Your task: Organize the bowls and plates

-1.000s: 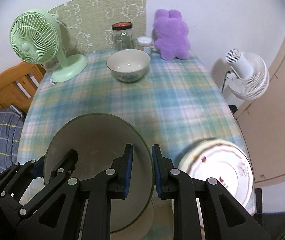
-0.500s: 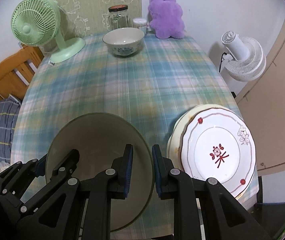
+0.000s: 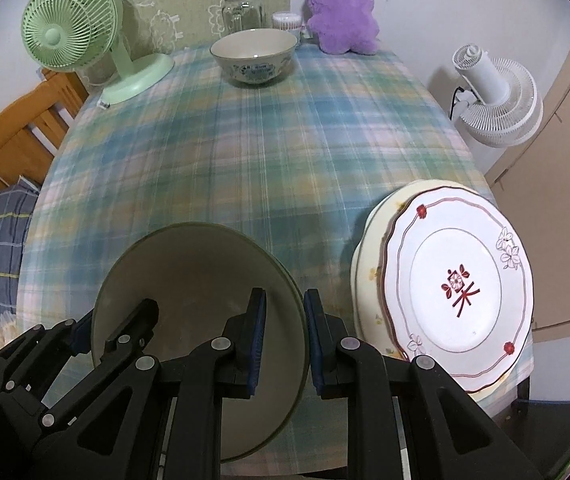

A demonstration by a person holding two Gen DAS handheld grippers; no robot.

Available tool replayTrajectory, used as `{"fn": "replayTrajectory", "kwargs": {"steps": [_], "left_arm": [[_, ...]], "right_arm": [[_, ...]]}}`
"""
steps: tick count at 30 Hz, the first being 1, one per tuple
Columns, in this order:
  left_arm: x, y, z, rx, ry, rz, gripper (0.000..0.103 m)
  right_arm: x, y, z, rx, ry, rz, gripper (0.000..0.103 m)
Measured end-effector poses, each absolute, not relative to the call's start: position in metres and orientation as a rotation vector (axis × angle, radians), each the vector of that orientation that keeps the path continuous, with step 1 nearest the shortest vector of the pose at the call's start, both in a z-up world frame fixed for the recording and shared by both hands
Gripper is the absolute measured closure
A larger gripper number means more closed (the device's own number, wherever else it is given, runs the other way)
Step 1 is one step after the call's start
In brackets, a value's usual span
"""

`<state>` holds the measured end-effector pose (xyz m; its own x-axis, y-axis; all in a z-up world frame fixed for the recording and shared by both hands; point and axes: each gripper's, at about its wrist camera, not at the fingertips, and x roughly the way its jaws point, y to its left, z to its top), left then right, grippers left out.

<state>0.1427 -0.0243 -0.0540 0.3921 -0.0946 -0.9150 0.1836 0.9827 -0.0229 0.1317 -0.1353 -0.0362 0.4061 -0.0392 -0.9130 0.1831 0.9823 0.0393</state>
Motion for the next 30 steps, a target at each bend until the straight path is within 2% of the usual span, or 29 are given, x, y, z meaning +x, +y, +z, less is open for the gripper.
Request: {"fn": "replayTrajectory", "kwargs": {"steps": [9, 14, 15, 16, 17, 18, 21, 27, 30], "left_arm": [[0.143, -0.030, -0.062, 0.093, 1.143, -0.177, 0.082], [0.142, -0.030, -0.058, 0.080, 1.156, -0.222, 0.062], [0.141, -0.029, -0.057, 0.075, 1.153, -0.232, 0.056], [0.140, -0.029, -0.055, 0.075, 1.151, -0.237, 0.046], [0.140, -0.028, -0.053, 0.078, 1.148, -0.240, 0.040], [0.139, -0.027, -0.051, 0.077, 1.140, -0.243, 0.034], [0.138, -0.025, -0.043, 0.075, 1.121, -0.268, 0.025], [0.142, -0.025, -0.028, 0.068, 1.099, -0.290, 0.015], [0.147, -0.028, -0.019, 0.074, 1.084, -0.292, 0.015]], "right_arm": [[0.132, -0.135, -0.044, 0.121, 1.137, -0.163, 0.080], [0.132, -0.136, -0.044, 0.124, 1.133, -0.153, 0.080], [0.132, -0.136, -0.043, 0.124, 1.132, -0.149, 0.080], [0.132, -0.135, -0.042, 0.121, 1.129, -0.142, 0.078], [0.132, -0.135, -0.041, 0.125, 1.132, -0.132, 0.071], [0.132, -0.135, -0.040, 0.134, 1.135, -0.119, 0.059], [0.128, -0.134, -0.033, 0.147, 1.106, -0.114, 0.035], [0.126, -0.132, -0.018, 0.147, 1.075, -0.116, 0.032], [0.129, -0.134, -0.010, 0.164, 1.064, -0.113, 0.032]]}}
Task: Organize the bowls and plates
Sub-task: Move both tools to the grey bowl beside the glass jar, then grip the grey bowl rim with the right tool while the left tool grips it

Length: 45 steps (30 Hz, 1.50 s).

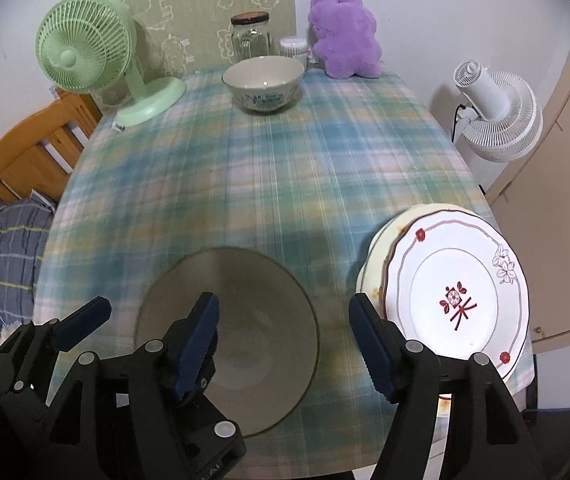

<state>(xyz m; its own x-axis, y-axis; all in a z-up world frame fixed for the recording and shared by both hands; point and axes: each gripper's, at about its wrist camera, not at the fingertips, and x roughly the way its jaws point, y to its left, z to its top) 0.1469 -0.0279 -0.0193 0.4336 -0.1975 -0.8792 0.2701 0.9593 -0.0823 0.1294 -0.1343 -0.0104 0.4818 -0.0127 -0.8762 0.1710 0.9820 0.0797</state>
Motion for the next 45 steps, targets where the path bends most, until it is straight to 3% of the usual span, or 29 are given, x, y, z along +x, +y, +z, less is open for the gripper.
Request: {"fn": "replayTrajectory", "kwargs": {"steps": [28, 45], "left_arm": [[0.284, -0.089, 0.040, 0.026, 0.943, -0.064, 0.015], [0.372, -0.112, 0.035, 0.026, 0.920, 0.075, 0.016]], "right_arm": [[0.278, -0.200, 0.050, 0.085, 0.925, 0.041, 0.032], [0.375, -0.224, 0.047, 0.064, 0.898, 0.139, 0.032]]}}
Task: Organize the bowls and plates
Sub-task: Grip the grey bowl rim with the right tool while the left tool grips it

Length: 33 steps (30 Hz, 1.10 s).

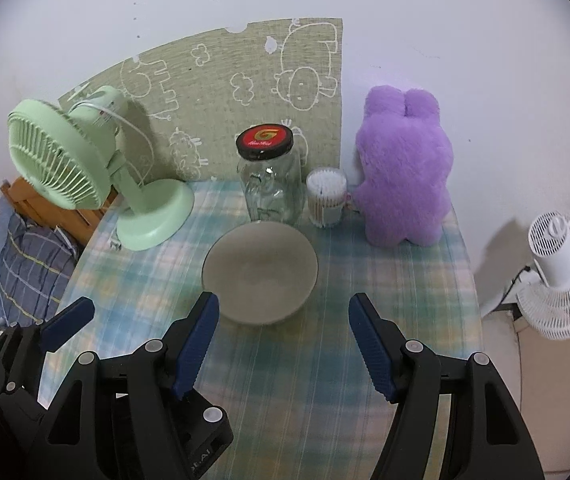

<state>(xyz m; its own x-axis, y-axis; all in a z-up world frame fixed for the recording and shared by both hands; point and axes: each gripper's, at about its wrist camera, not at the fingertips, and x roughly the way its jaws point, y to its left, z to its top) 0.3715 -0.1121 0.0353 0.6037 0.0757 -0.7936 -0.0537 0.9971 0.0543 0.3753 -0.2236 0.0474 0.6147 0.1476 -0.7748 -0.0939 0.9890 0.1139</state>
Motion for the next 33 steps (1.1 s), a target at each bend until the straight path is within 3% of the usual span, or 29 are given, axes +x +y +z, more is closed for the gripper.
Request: {"fn": "replayTrajectory", "kwargs": {"steps": [8, 13, 19, 26, 33], "left_arm": [[0.412, -0.111, 0.017, 0.019, 0.928, 0.116, 0.024], [0.432, -0.106, 0.002, -0.015, 0.944, 0.109, 0.040], [0.448, -0.098, -0.022, -0.038, 0.985, 0.094, 0.052], [0.457, -0.092, -0.045, -0.038, 1.024, 0.098, 0.062], [0.463, -0.094, -0.056, -0.002, 1.024, 0.083, 0.082]], "right_arm": [[0.420, -0.227, 0.033, 0.073, 0.907, 0.133, 0.032], [0.445, -0.225, 0.018, 0.068, 0.918, 0.119, 0.032], [0.466, -0.220, -0.004, 0.067, 0.944, 0.099, 0.032], [0.480, -0.211, -0.028, 0.044, 0.979, 0.081, 0.041], [0.489, -0.212, -0.049, 0.049, 1.018, 0.060, 0.059]]}}
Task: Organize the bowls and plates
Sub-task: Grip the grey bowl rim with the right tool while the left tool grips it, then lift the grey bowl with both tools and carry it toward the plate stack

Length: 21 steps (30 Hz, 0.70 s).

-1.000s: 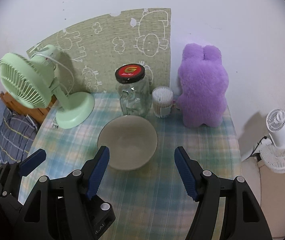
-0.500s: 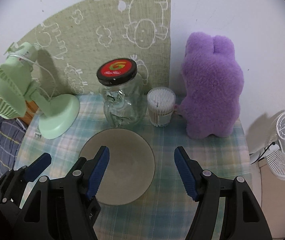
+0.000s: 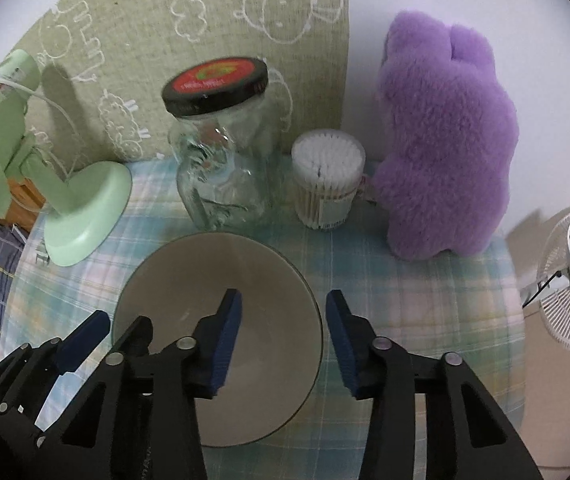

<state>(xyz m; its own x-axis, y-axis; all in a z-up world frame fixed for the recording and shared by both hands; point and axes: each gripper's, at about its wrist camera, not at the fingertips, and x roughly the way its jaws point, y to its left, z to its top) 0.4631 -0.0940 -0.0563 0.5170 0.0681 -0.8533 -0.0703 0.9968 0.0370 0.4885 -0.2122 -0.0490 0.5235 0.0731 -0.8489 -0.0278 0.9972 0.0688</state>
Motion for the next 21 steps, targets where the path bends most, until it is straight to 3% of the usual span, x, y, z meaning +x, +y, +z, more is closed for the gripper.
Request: {"fn": "replayTrajectory", "kwargs": {"steps": [6, 21], "left_arm": [[0.469, -0.097, -0.066, 0.001, 1.040, 0.067, 0.091], [0.472, -0.098, -0.069, 0.014, 1.027, 0.075, 0.088]], "right_arm": [[0.493, -0.218, -0.060, 0.046, 1.025, 0.036, 0.076], [0.499, -0.223, -0.068, 0.066, 1.040, 0.031, 0.082]]}}
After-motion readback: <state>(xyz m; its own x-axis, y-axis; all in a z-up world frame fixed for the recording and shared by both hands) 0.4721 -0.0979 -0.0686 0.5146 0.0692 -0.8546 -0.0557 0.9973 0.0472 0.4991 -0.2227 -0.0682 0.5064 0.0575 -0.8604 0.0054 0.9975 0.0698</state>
